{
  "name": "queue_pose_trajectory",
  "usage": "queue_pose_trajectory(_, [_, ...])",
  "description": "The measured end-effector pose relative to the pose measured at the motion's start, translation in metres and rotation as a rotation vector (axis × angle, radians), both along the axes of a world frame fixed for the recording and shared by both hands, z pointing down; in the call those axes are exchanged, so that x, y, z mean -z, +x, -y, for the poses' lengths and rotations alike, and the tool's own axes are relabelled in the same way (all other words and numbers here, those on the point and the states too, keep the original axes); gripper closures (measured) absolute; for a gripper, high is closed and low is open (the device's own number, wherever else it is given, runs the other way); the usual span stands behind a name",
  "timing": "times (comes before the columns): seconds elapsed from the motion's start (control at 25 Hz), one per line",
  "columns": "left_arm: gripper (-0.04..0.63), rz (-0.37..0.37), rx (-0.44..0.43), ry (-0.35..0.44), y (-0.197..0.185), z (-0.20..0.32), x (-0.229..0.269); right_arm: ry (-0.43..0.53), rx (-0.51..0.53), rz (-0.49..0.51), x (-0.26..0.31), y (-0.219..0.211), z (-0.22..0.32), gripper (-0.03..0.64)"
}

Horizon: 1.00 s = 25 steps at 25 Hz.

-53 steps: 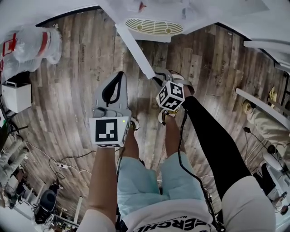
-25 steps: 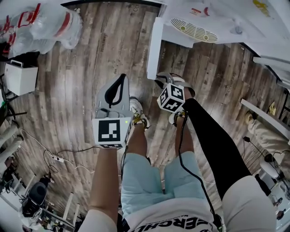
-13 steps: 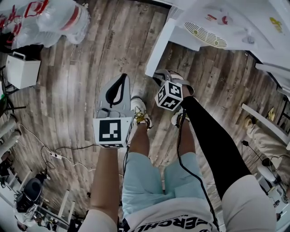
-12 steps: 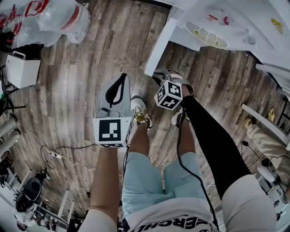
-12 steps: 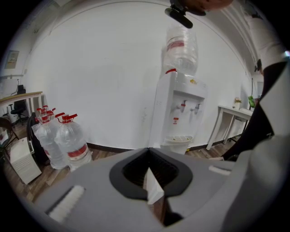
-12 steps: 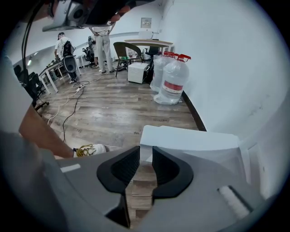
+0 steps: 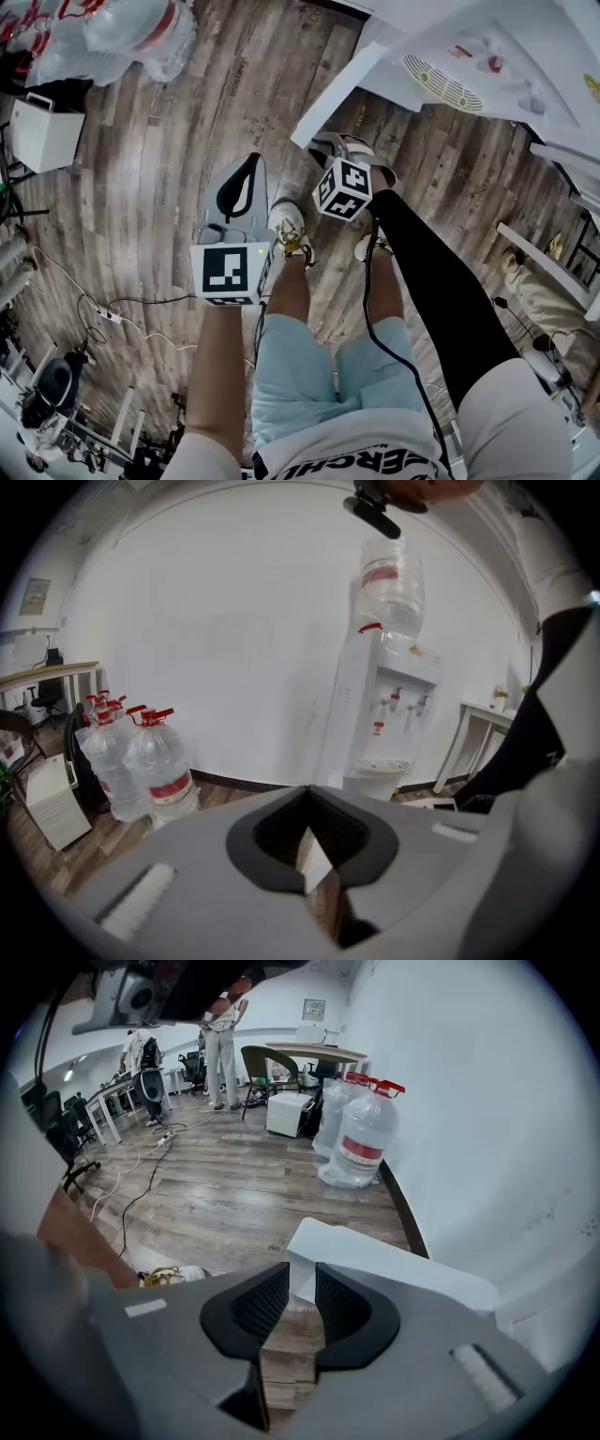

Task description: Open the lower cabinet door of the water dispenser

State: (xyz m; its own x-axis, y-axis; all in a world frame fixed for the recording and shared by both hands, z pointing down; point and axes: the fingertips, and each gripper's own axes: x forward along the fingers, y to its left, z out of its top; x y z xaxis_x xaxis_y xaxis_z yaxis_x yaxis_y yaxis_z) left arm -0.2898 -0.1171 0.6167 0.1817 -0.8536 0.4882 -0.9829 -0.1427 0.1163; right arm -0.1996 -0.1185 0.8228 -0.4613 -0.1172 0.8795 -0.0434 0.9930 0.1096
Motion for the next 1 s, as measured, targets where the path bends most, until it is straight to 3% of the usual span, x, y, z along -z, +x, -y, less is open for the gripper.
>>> queue_pose_trajectory(1.0, [0.541, -0.009, 0.046, -0.007, -0.07, 0.03, -0.009, 0.097, 0.061, 0.014, 0.008, -0.084, 0.076, 0.549])
